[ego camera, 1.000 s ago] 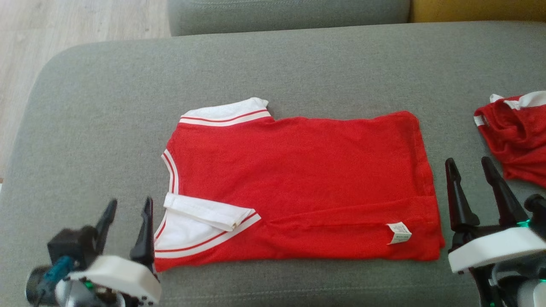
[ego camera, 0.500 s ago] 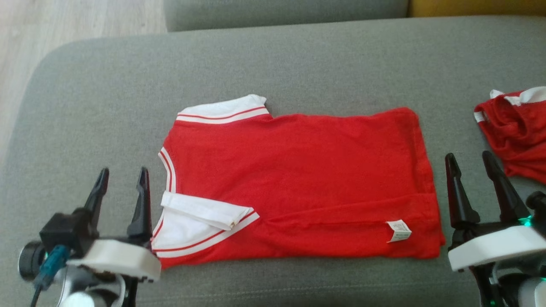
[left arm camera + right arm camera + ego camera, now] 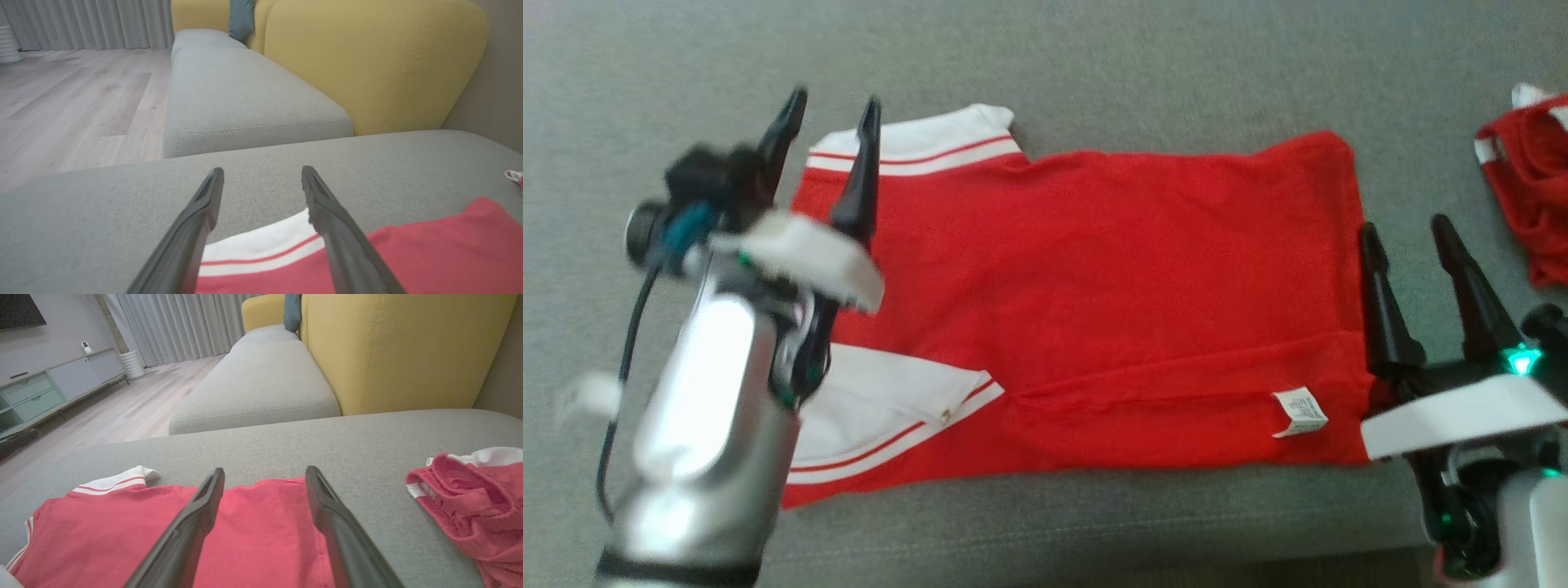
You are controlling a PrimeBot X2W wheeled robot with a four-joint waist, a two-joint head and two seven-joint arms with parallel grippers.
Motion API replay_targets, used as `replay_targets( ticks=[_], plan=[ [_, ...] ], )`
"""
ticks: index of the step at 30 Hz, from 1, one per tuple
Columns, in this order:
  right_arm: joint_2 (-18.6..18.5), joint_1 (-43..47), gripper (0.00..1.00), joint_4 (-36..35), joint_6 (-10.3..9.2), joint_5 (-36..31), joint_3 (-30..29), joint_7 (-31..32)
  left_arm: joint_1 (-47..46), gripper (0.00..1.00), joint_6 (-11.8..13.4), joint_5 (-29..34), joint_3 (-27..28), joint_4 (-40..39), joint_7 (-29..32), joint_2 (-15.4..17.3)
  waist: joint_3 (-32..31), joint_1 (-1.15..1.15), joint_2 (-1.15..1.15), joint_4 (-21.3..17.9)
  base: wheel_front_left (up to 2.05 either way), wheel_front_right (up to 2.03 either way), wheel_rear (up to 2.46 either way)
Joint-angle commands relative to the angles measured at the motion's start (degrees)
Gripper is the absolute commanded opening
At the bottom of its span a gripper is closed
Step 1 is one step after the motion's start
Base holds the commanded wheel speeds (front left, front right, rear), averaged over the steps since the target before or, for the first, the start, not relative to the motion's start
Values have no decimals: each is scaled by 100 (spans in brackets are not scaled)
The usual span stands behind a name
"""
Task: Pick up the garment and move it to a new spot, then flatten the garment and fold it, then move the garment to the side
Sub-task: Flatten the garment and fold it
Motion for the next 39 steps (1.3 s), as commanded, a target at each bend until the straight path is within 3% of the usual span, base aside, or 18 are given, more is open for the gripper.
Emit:
replay_targets(
  ticks=[1,6,12,23,24,25,32,39],
  plan=[
    [-58,-215,100,-146,22,52,170,-67,-392,100,-69,-22,126,185,-103,72,220,-2,0,-198,0,0,0],
    [-36,-306,100,-21,22,77,273,-111,-1266,100,-311,79,-83,1626,-153,-12,371,-2,0,-387,0,0,0],
    [-20,-313,100,139,22,175,259,-158,-1855,100,-508,95,-336,2992,261,-103,428,-2,0,-448,0,0,0],
    [-6,-385,100,284,22,295,293,-141,-2395,100,-560,272,-742,4245,1150,-153,458,-2,0,-391,0,0,0],
    [-5,-396,100,308,22,299,296,-113,-2427,46,-574,273,-770,4304,1147,-169,456,-2,0,-390,0,0,0],
    [-5,-409,100,328,22,304,295,-96,-2462,0,-576,299,-806,4340,1093,-174,451,-2,0,-391,0,0,0],
    [-116,-609,100,621,22,357,120,-23,-2554,0,-514,340,-889,4451,457,-215,360,-2,0,-365,0,0,0],
    [-537,-1373,100,1465,22,402,-92,30,-2550,0,-434,300,-900,4271,-336,-285,327,-2,0,-198,0,0,0]
  ],
)
